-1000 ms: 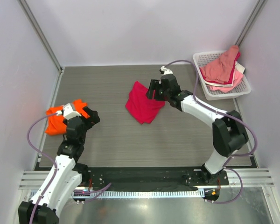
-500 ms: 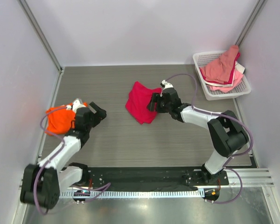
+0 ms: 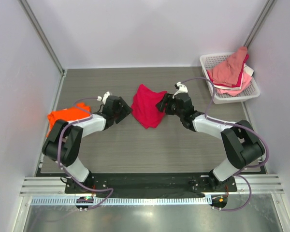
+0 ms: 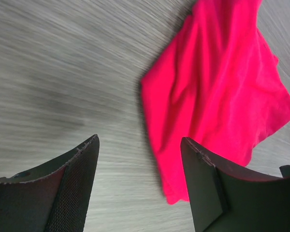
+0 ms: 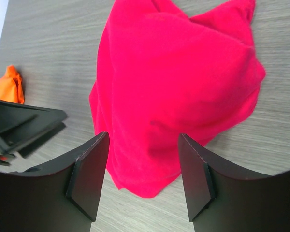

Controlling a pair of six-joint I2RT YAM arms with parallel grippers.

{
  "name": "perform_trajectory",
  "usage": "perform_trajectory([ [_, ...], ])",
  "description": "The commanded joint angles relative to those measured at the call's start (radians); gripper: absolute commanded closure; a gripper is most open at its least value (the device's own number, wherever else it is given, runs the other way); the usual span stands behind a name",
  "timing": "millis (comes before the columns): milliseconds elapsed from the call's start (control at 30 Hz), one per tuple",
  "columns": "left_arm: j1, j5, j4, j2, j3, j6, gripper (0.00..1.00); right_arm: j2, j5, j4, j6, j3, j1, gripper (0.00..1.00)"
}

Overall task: Fold and stack the t-shirts
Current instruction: Flatten the tshirt out

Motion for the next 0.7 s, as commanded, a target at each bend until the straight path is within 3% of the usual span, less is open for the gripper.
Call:
perform_trajectory([
  [0, -0.029, -0.028, 0.036, 0.046, 0.073, -0.046, 0.31, -0.036, 0.014, 0.075, 0.025, -0.008, -0.010, 0.36],
  [133, -0.035, -0.034, 0.040, 0.124, 0.124, -0.062, 0.34, -0.051, 0.016, 0.093, 0.028, -0.025, -0.010, 0.36],
  [300, -0.035, -0.050, 0.023, 0.213, 0.188, -0.069, 0.57, -0.060, 0.016, 0.109, 0.033, -0.038, -0.012, 0.36],
  [333, -0.035, -0.051, 0.025, 0.223, 0.207, -0.068, 0.66, -0.062, 0.016, 0.107, 0.034, -0.038, -0.013, 0.36],
  [433, -0.035, -0.059, 0.019, 0.263, 0.238, -0.063, 0.81, -0.062, 0.016, 0.112, 0.037, -0.045, -0.013, 0.36],
  [567, -0.034, -0.070, -0.003, 0.304, 0.296, -0.057, 0.86, -0.065, 0.016, 0.112, 0.039, -0.046, -0.016, 0.36],
  [600, -0.035, -0.071, -0.003, 0.312, 0.305, -0.052, 0.89, -0.067, 0.014, 0.116, 0.039, -0.048, -0.016, 0.36],
  [633, -0.037, -0.079, -0.016, 0.321, 0.313, -0.045, 0.99, -0.067, 0.016, 0.116, 0.039, -0.049, -0.015, 0.36],
  [667, -0.035, -0.083, -0.027, 0.322, 0.323, -0.040, 1.00, -0.068, 0.014, 0.118, 0.039, -0.051, -0.016, 0.37],
])
